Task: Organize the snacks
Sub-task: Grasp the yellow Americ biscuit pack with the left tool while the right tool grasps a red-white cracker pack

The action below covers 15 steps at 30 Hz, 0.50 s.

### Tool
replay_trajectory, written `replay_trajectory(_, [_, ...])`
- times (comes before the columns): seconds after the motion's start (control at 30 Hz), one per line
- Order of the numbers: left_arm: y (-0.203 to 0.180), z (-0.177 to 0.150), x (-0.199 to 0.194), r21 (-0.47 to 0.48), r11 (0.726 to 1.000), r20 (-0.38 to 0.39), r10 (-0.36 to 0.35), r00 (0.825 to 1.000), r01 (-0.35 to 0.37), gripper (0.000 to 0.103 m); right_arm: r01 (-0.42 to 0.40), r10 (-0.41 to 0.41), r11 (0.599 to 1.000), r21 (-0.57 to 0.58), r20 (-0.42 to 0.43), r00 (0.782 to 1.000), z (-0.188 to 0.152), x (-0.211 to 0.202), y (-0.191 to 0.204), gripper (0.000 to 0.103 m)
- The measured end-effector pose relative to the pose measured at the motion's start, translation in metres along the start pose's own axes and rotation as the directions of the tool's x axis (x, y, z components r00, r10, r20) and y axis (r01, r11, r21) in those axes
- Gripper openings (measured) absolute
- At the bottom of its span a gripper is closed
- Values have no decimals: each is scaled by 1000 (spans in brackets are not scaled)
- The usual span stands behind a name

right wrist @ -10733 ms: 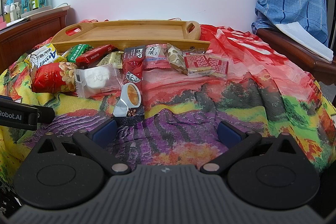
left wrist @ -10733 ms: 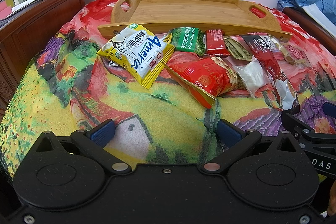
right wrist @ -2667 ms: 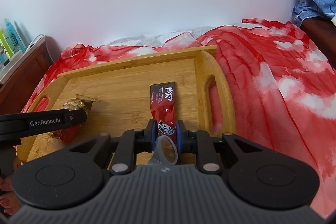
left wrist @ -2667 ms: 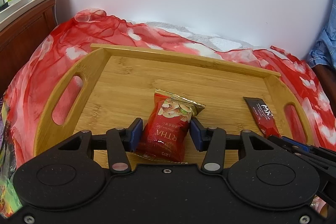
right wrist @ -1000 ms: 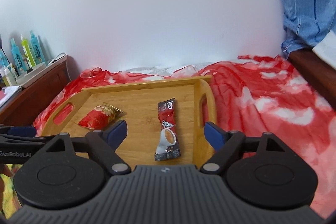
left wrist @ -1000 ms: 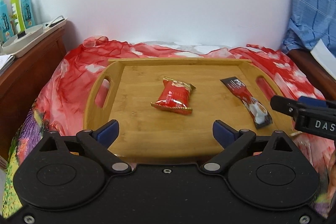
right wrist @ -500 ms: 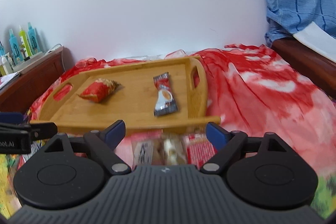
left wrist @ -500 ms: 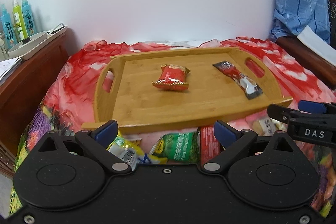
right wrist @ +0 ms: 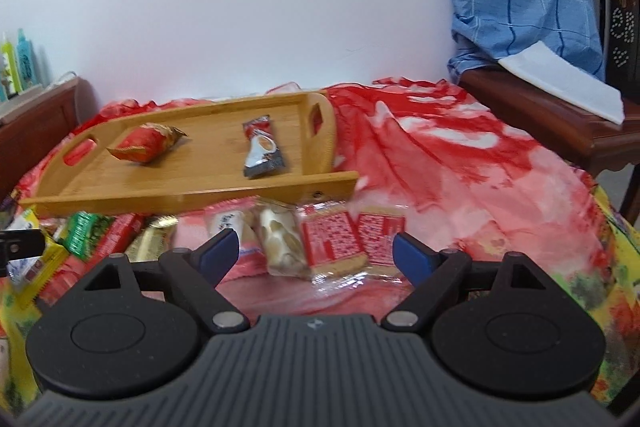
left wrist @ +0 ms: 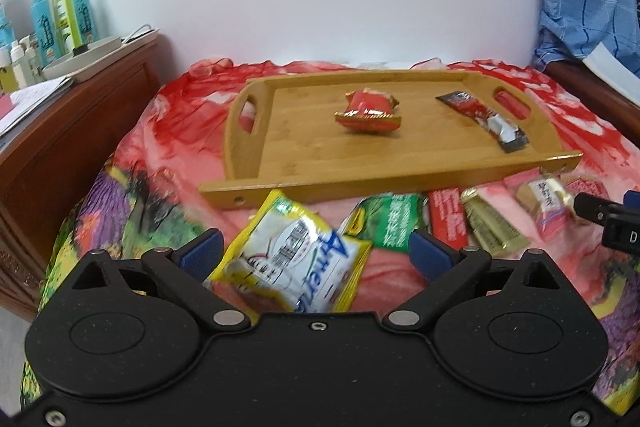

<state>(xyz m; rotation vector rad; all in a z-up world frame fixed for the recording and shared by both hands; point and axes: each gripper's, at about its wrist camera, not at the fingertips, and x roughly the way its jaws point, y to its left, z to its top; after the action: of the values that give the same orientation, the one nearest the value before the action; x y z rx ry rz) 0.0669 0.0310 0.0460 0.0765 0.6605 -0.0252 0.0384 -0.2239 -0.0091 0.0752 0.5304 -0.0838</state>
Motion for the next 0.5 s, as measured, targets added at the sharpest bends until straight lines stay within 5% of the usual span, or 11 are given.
replay_trajectory(0.5, [11, -10, 13, 28, 998, -10, 49, 999, -49, 93, 100, -100, 995, -11, -8, 995, -1, 9, -1, 62])
